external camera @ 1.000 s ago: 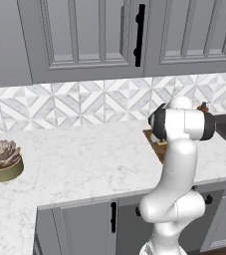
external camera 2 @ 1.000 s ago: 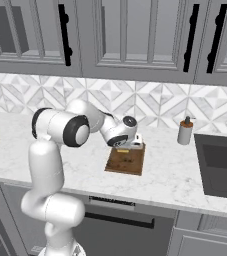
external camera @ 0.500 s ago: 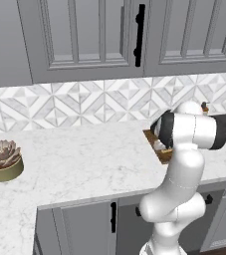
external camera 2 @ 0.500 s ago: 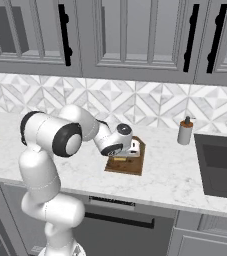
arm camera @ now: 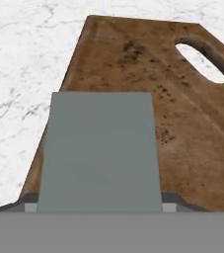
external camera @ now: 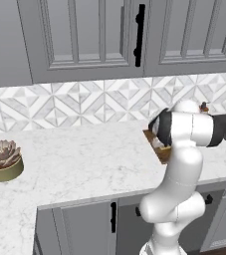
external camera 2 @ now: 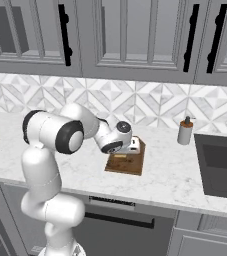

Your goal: Pick up the sponge from the counter and clean the cutting board by briefly scrubbing or pressing down on the cutting board. Once finished, release the sponge.

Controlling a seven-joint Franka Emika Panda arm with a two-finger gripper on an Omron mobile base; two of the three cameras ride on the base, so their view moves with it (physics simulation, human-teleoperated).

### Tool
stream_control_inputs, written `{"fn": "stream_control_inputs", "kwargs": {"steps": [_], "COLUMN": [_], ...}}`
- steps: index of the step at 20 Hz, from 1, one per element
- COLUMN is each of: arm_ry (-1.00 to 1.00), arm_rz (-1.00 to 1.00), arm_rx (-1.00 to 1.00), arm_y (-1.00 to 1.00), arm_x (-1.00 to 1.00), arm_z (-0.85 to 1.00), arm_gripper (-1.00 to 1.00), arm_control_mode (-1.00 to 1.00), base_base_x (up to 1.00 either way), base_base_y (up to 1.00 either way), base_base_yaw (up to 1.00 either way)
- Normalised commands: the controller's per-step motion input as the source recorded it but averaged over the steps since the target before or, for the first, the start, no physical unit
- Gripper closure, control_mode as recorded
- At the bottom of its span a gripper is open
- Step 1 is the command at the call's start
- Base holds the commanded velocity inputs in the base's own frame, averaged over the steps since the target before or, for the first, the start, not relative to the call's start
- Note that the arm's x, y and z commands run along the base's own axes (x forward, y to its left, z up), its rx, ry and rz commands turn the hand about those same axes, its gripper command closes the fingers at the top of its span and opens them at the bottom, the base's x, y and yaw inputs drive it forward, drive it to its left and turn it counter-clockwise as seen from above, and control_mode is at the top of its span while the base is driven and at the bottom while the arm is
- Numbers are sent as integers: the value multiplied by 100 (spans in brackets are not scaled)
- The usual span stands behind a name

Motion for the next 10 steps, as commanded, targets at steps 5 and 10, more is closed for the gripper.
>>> {"fn": "stream_control_inputs", "kwargs": {"steps": [5,10], "arm_ry": [-11,-6], "arm_rz": [0,0], "arm_rx": [0,0], "arm_y": [0,-16], "arm_x": [82,16], "arm_z": [-1,-18], "arm_gripper": [100,100], "arm_control_mode": [-100,-100], "base_base_x": [0,0], "base_base_y": [0,0], "base_base_yaw": [0,0]}}
